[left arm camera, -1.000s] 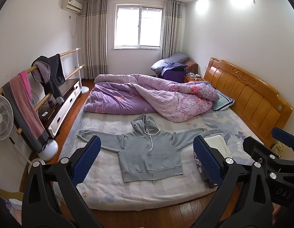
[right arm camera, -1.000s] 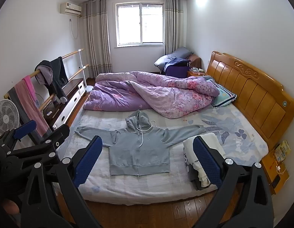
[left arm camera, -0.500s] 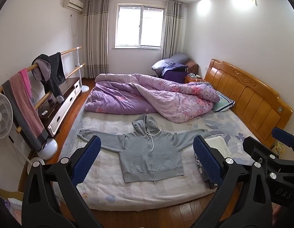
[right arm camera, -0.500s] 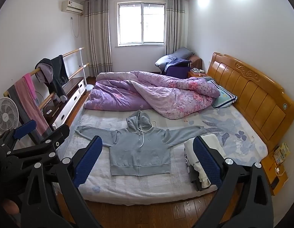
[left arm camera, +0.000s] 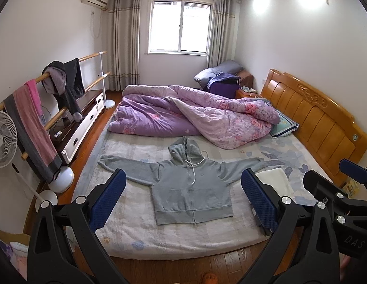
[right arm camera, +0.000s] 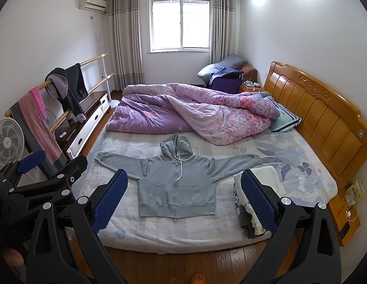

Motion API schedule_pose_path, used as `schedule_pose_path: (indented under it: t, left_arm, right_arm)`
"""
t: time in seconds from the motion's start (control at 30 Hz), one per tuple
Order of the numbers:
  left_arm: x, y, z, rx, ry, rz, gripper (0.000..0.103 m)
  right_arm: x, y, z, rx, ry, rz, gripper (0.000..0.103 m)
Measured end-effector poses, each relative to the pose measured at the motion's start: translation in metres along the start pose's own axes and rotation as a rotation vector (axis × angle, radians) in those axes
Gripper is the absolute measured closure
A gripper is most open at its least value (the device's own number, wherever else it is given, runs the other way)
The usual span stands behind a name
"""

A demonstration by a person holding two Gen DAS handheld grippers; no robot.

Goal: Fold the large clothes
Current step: 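Approach the grey hoodie spread on the bed with both tools open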

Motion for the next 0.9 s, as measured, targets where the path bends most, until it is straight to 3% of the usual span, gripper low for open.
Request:
schedule_pose_path:
  t: [0.27,0.63,0.9]
  left_arm:
    - [0.01,-0.012,-0.042,0.053,0.038,0.021,0.005]
    - [0.054,-0.037,-0.152,0.173,0.144,0.081,0.005]
    - [0.055,-0.004,-0.238,0.262,0.267,0.127,0.005]
  right_arm:
    - [0.02,-0.019,-0.05,0.065,0.031,0.017,0.01]
    - [0.077,-0.051,-0.163,0.182,0.123,0.078,0.01]
    - [0.087,-0.032,-0.254,0.285,0.25,0.102,0.01]
Point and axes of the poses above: each gripper's, at about its wrist camera, not at the fingertips, and z roughly against the way its jaws point, y to its left, x to its top, the point moved 5 cm from there along -z, roughly the way its jaws point, and after that the axes turned 9 degrees about x, right-handed, at the moved point
